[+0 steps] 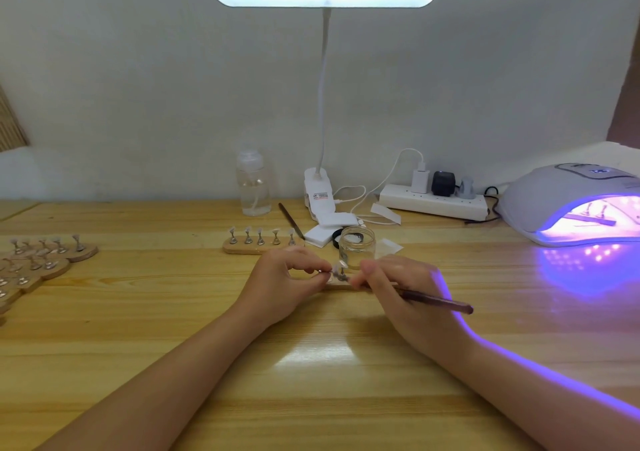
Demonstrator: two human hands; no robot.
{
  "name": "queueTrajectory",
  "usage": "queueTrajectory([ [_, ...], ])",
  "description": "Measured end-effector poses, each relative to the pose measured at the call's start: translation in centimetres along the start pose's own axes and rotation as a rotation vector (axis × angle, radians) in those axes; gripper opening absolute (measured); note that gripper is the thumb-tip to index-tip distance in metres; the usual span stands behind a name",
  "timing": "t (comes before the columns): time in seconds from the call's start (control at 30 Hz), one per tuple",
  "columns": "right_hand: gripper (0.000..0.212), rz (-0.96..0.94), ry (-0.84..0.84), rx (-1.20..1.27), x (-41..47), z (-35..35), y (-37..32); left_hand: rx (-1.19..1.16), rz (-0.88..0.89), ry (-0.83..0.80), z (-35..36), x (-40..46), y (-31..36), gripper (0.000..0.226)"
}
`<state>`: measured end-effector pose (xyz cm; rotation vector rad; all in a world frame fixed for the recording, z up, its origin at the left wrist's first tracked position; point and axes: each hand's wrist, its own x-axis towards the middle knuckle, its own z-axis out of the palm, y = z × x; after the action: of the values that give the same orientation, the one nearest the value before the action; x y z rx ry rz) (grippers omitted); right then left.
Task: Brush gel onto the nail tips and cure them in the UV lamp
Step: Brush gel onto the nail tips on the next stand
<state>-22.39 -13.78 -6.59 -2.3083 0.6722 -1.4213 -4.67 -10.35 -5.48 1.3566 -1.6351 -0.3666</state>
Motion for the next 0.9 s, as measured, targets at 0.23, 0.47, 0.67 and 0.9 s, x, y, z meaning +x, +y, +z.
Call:
queueTrajectory([
  [0.23, 0.036, -0.023, 0.005, -0.027, 0.1, 0.0, 0.05, 0.0, -0.009, -0.002, -0.11, 0.04, 0.06, 0.019],
  [0.47, 0.036, -0.043, 0.02, -0.053, 0.29, 0.05, -0.08, -0.008, -0.022, -0.005, -0.11, 0.02, 0.13, 0.018],
  [0.67, 0.034, -0.043, 0.064, -0.002, 0.14, -0.07, -0.14, -0.001, -0.013, -0.013, -0.14, 0.12, 0.0, 0.015],
  [0.9, 0.038, 0.027, 0.063, 0.034, -0.07, -0.16, -0.16, -0.037, -0.006, 0.018, 0.01, 0.14, -0.16, 0.018],
])
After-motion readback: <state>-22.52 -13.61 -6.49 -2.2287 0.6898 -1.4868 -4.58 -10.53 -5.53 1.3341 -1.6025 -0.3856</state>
